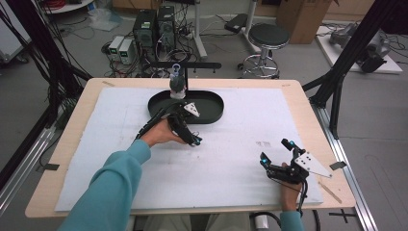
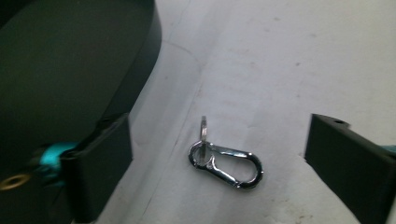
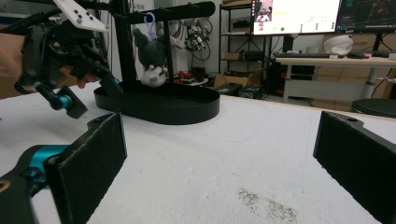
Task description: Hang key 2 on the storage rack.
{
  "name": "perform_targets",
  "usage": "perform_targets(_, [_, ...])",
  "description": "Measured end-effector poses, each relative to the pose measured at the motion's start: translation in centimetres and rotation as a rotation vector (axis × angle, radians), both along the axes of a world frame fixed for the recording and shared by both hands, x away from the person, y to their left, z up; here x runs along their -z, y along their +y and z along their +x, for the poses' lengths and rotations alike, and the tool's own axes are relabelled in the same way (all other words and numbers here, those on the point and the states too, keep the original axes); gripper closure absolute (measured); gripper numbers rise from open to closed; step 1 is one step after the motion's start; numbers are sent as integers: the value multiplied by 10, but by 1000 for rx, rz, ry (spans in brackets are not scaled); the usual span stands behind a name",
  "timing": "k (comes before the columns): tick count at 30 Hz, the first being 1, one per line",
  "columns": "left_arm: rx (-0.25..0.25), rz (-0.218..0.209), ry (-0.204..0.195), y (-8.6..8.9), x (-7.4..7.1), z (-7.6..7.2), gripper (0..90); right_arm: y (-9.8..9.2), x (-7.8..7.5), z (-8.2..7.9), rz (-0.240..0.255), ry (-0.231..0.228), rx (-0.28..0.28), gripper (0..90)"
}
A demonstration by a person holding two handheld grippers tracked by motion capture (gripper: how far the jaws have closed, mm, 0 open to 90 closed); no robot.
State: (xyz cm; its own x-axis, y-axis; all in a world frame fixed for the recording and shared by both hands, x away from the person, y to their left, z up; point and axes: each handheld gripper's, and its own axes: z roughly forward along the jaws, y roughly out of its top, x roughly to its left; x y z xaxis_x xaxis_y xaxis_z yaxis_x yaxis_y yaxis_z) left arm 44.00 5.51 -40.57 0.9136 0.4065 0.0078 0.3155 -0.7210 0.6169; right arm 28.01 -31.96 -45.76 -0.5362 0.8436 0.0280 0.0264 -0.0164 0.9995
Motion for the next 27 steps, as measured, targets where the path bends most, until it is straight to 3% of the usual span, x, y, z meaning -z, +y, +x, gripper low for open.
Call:
perform_targets(10, [-17, 60, -9, -2, 5, 1, 229, 0, 0, 0, 3, 3, 2, 18])
perform_targets(18, [-4, 53, -43, -1, 2, 0, 394, 0, 0, 0, 1, 2, 2, 18])
perform_targets(27, [5, 82, -47, -3, 6, 0, 527, 0, 0, 0, 5, 3, 1, 18])
